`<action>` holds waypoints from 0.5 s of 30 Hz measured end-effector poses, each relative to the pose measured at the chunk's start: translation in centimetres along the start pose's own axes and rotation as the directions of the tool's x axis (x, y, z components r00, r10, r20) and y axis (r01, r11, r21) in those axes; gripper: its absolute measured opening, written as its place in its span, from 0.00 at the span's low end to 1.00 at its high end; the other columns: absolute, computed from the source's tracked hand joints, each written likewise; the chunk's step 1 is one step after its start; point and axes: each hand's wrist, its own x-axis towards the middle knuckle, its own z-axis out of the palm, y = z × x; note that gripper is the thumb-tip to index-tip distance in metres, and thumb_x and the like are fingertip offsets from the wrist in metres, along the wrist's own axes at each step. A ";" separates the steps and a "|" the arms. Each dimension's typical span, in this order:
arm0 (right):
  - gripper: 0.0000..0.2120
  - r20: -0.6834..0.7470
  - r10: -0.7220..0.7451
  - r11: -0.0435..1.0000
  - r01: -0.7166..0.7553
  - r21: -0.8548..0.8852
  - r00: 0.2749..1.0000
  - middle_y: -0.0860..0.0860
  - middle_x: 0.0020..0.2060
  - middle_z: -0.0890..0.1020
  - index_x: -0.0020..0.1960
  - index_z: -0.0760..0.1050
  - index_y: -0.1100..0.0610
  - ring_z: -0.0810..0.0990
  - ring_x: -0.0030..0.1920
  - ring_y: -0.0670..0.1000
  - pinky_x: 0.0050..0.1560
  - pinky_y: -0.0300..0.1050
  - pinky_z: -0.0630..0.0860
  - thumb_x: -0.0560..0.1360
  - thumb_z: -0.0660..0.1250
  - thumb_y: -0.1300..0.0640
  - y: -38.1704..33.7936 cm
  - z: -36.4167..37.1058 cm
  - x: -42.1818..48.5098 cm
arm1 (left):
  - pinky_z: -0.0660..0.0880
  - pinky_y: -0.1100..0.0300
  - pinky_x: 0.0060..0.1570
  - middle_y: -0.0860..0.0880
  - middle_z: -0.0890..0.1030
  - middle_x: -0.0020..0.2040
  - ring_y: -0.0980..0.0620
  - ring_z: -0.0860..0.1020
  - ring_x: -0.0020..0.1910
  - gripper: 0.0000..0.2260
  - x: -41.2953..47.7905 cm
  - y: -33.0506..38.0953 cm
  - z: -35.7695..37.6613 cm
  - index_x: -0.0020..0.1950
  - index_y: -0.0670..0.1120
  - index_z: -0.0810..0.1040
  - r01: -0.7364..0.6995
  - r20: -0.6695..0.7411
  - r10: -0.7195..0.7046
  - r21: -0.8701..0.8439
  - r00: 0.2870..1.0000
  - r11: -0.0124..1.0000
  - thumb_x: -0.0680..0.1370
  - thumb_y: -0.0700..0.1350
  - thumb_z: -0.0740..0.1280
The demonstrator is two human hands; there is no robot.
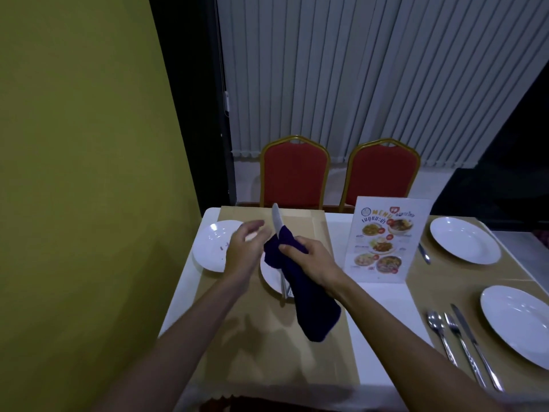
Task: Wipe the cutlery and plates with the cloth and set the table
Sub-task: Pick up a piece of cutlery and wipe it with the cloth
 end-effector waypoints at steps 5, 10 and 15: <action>0.08 0.069 0.031 0.998 -0.027 -0.048 0.997 0.48 0.40 0.86 0.50 0.79 0.50 0.84 0.37 0.49 0.37 0.39 0.78 0.76 0.68 0.46 0.7 0.9 -1.0 | 0.75 0.54 0.56 0.54 0.81 0.51 0.54 0.78 0.53 0.02 2.7 2.3 0.7 0.44 0.51 0.82 -0.070 -0.083 0.074 0.048 0.994 0.996 0.75 0.45 0.73; 0.10 0.116 0.058 0.998 -0.054 -0.038 0.992 0.51 0.42 0.86 0.54 0.80 0.51 0.85 0.39 0.53 0.39 0.44 0.80 0.78 0.67 0.47 2.2 0.9 -1.8 | 0.71 0.59 0.52 0.55 0.82 0.53 0.54 0.76 0.57 0.10 3.4 0.8 -0.5 0.51 0.50 0.84 0.123 0.159 -0.135 0.084 0.978 0.989 0.79 0.53 0.67; 0.12 0.193 0.126 0.992 -0.124 -0.024 0.973 0.57 0.42 0.85 0.53 0.79 0.55 0.83 0.36 0.53 0.37 0.43 0.78 0.77 0.68 0.47 3.5 2.1 -1.4 | 0.74 0.61 0.53 0.54 0.85 0.50 0.58 0.79 0.53 0.12 3.4 -2.2 -1.4 0.48 0.47 0.83 0.161 0.193 -0.165 0.034 0.967 0.986 0.83 0.48 0.61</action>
